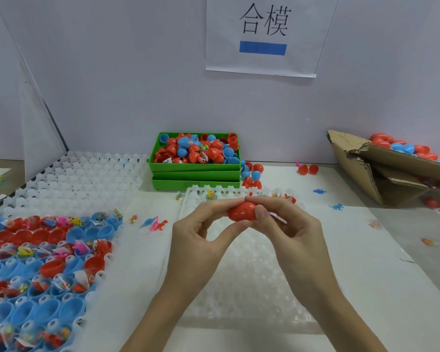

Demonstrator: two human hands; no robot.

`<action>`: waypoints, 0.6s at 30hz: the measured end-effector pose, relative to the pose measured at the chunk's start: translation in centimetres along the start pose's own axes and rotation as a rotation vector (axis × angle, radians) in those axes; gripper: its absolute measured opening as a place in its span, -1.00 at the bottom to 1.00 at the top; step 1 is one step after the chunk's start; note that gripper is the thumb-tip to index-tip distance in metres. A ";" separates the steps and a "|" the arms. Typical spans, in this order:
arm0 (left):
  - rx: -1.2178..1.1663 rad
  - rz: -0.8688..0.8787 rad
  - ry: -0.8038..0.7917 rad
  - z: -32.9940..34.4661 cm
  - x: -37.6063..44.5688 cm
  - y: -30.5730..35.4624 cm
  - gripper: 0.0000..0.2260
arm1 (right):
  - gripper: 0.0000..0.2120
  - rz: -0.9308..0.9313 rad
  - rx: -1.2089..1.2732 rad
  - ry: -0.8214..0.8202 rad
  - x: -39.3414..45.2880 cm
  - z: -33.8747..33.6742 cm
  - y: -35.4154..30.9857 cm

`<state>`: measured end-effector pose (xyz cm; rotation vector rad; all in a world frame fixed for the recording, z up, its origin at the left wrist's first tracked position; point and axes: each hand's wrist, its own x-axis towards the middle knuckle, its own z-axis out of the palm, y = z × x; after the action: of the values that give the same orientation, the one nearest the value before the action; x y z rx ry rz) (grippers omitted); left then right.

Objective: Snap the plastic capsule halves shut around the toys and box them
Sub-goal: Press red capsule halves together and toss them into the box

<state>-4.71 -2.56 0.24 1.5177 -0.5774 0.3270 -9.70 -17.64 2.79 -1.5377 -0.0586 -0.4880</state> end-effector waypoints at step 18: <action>0.205 0.063 0.004 1.3 -1.0 0.2 -0.58 | -0.79 0.228 0.178 0.099 -0.2 0.7 0.1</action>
<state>-5.78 -3.67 -0.19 1.6974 -0.6034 0.4492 -9.66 -16.92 2.63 -1.3246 0.1450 -0.3661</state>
